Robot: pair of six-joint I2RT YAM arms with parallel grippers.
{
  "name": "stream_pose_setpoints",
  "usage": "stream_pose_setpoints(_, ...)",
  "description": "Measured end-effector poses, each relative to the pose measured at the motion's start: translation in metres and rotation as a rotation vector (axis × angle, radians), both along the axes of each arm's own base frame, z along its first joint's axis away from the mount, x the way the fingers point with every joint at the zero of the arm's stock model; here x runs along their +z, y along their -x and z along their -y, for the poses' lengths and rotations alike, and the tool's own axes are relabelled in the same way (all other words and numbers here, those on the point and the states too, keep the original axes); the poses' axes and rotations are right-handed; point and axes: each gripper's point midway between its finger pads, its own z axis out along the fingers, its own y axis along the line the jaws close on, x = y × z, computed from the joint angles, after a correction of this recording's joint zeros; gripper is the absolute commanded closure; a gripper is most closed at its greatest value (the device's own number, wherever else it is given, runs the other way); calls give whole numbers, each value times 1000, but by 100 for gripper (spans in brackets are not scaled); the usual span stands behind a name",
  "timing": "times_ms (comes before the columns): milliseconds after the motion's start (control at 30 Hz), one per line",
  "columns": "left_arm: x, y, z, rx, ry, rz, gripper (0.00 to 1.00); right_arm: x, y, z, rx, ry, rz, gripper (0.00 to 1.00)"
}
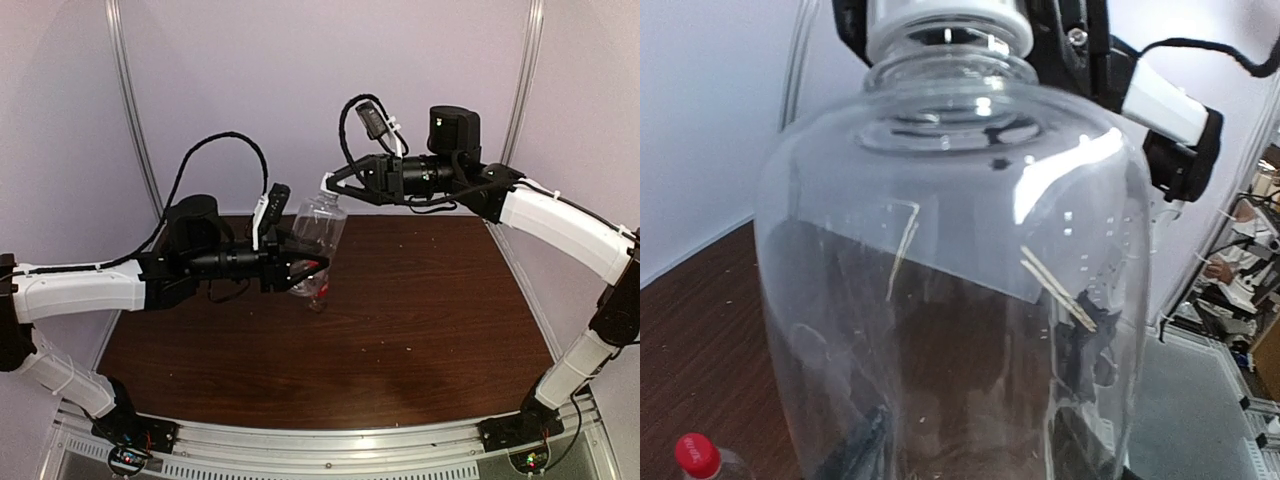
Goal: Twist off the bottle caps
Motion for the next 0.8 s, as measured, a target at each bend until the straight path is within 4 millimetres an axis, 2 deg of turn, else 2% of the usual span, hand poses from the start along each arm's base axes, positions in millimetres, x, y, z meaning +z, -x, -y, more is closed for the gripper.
stream_pose_setpoints(67, 5, 15, 1, -82, 37, -10, 54, 4, 17, 1, 113, -26, 47, 73)
stream_pose_setpoints(233, 15, 41, 1, -231, 92, -42, 54, 13, 42, 4, 306, -93, 126, 70)
stream_pose_setpoints(333, 17, 48, 1, -270, 104, -53, 54, 16, 47, 6, 345, -108, 146, 59)
stream_pose_setpoints(400, 18, 49, 1, -278, 106, -55, 54, 16, 48, 6, 348, -109, 147, 47)
stream_pose_setpoints(633, 21, 43, 2, -241, 118, -26, 54, 8, 31, 6, 225, -55, 99, 20)
stream_pose_setpoints(800, 17, 33, 4, -176, 99, 1, 54, 8, 21, 10, 114, -16, 66, 6)
